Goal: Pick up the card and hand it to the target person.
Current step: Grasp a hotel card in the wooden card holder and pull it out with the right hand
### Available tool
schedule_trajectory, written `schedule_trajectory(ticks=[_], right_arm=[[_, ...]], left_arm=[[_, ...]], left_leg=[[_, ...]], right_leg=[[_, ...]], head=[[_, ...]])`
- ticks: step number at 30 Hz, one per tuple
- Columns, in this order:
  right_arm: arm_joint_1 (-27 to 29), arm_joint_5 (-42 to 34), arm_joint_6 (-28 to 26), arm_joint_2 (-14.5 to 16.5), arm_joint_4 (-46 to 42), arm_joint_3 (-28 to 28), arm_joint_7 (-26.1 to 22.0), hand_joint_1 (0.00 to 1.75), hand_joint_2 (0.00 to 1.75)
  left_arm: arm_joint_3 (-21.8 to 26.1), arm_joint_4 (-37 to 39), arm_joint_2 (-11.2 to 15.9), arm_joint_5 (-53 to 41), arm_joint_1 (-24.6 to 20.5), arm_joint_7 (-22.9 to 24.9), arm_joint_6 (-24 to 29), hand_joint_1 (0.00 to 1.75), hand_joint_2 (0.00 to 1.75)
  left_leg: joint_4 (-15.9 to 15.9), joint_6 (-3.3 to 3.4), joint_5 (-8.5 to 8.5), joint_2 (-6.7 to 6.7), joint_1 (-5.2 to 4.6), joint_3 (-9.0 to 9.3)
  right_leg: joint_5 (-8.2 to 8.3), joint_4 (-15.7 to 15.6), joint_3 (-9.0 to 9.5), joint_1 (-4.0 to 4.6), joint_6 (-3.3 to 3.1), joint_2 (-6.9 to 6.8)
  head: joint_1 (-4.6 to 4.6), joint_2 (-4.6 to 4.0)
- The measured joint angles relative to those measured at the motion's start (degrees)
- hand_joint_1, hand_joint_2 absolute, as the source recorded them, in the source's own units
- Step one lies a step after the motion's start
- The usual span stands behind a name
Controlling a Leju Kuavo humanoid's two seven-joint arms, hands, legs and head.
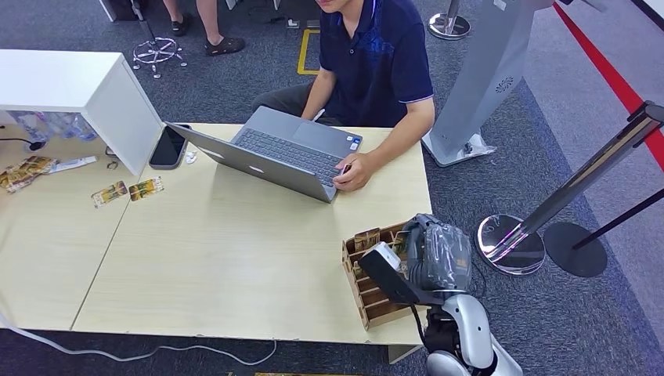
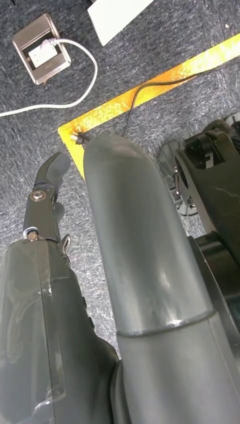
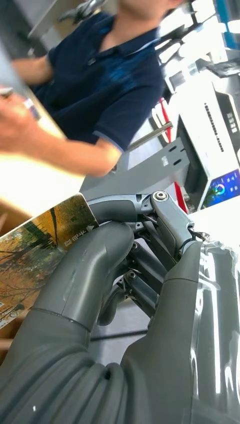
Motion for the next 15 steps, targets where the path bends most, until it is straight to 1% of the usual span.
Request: schedule_trajectory(ticks=[5, 10, 15], right_arm=[[-3.31, -1.44, -2.12, -0.24, -0.89, -2.36, -0.87, 1.69, 1.75], [-6.45, -4.07, -4.36, -0.27, -0.92, -4.12, -1.64, 1.69, 1.75], [-8.36, -5.57, -5.02, -0.25, -0.91, -4.95, -2.11, 1.69, 1.75]], left_arm=[[-0.05, -0.01, -0.11, -1.12, -0.52, 0.62, -0.48, 0.0, 0.0], [-0.08, -0.01, -0.26, -2.01, -1.08, 1.31, -0.8, 0.0, 0.0], [-0.11, -0.02, -0.45, -2.24, -1.39, 1.5, -0.96, 0.0, 0.0]], left_leg=[[0.01, 0.0, 0.0, 0.0, 0.0, 0.01], [0.01, 0.0, 0.0, 0.0, 0.0, 0.01], [0.01, 0.0, 0.0, 0.0, 0.0, 0.0]], right_leg=[[0.0, 0.0, 0.01, 0.0, 0.0, 0.01], [0.0, 0.0, 0.02, 0.0, 0.0, 0.01], [0.0, 0.0, 0.02, 0.0, 0.0, 0.01]], head=[[0.0, 0.0], [0.0, 0.0], [0.0, 0.0]])
